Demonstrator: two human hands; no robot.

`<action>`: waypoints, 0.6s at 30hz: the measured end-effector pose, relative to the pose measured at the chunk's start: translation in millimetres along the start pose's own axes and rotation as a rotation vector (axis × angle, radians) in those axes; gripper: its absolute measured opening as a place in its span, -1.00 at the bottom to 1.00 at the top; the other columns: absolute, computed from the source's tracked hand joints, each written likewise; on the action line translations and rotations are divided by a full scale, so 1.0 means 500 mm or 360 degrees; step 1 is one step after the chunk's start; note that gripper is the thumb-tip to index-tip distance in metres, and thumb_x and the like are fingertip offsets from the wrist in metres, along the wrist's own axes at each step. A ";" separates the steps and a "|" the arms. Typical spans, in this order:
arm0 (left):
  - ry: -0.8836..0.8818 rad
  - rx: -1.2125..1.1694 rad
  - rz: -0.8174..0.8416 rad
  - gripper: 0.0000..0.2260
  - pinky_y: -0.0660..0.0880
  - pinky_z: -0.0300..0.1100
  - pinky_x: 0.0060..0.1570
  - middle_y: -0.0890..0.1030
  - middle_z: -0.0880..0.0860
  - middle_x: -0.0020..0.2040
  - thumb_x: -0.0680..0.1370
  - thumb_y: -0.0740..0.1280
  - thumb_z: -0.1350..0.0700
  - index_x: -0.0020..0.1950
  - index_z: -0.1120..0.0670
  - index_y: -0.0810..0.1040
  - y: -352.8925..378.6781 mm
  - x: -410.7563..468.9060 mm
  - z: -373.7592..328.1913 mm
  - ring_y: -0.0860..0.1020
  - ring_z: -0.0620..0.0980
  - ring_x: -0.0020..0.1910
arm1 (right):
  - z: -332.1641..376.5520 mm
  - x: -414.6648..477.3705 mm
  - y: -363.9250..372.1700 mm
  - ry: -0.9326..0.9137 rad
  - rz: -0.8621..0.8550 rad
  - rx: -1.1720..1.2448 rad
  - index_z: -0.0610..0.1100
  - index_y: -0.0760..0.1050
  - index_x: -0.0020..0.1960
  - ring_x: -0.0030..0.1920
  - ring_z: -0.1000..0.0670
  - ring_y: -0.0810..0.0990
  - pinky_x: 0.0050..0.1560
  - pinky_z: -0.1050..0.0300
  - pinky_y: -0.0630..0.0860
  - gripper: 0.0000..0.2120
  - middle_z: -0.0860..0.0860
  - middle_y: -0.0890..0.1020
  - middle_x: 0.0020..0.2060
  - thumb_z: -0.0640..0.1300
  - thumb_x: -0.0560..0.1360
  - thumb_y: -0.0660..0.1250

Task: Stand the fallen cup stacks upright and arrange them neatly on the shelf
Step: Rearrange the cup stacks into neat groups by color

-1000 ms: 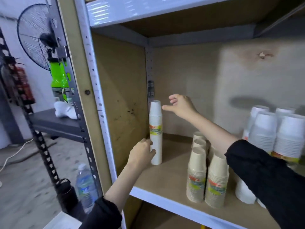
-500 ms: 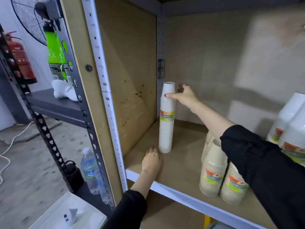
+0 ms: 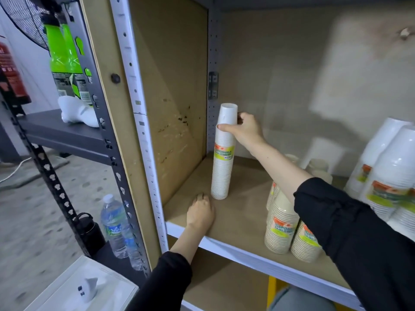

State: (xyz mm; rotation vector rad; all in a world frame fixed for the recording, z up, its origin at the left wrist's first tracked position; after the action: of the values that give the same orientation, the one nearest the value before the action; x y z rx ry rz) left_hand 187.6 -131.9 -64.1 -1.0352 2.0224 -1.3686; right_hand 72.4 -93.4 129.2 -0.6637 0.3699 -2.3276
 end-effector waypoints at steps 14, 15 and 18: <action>0.0184 0.0070 -0.0189 -0.75 0.36 -0.09 0.17 0.47 0.19 0.22 0.59 0.06 0.20 0.17 0.27 0.42 -0.046 -0.095 -0.019 0.46 0.15 0.19 | 0.057 -0.165 -0.091 -0.0094 -0.0274 0.0014 -0.30 0.55 -0.02 -0.19 -0.06 0.58 -0.21 0.07 0.49 -0.59 -0.14 0.67 -0.09 -0.04 0.27 0.50; 0.0217 0.0076 -0.0200 -0.74 0.36 -0.09 0.17 0.46 0.18 0.24 0.59 0.05 0.20 0.19 0.26 0.42 -0.046 -0.103 -0.021 0.46 0.14 0.19 | 0.061 -0.179 -0.101 -0.0116 -0.0273 0.0001 -0.28 0.55 -0.02 -0.21 -0.02 0.56 -0.23 0.12 0.47 -0.59 -0.13 0.68 -0.10 -0.03 0.27 0.50; 0.0312 0.0096 -0.0213 -0.67 0.36 -0.11 0.22 0.42 0.15 0.34 0.60 0.05 0.20 0.33 0.23 0.36 -0.045 -0.132 -0.022 0.44 0.12 0.25 | 0.077 -0.222 -0.136 -0.0168 -0.0283 -0.0021 -0.26 0.57 -0.04 -0.21 0.01 0.56 -0.21 0.14 0.47 -0.61 -0.09 0.67 -0.15 -0.01 0.27 0.50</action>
State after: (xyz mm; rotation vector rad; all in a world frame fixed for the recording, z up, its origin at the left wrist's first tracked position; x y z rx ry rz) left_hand 226.0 -77.5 -40.4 -1.0624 2.0662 -1.6481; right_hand 128.2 28.5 150.1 -0.8529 0.2883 -2.4462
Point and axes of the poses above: each hand's wrist, its own x-axis towards the middle knuckle, its own y-axis out of the palm, z = x × y, the point moved 2 cm from there along x, towards the middle knuckle
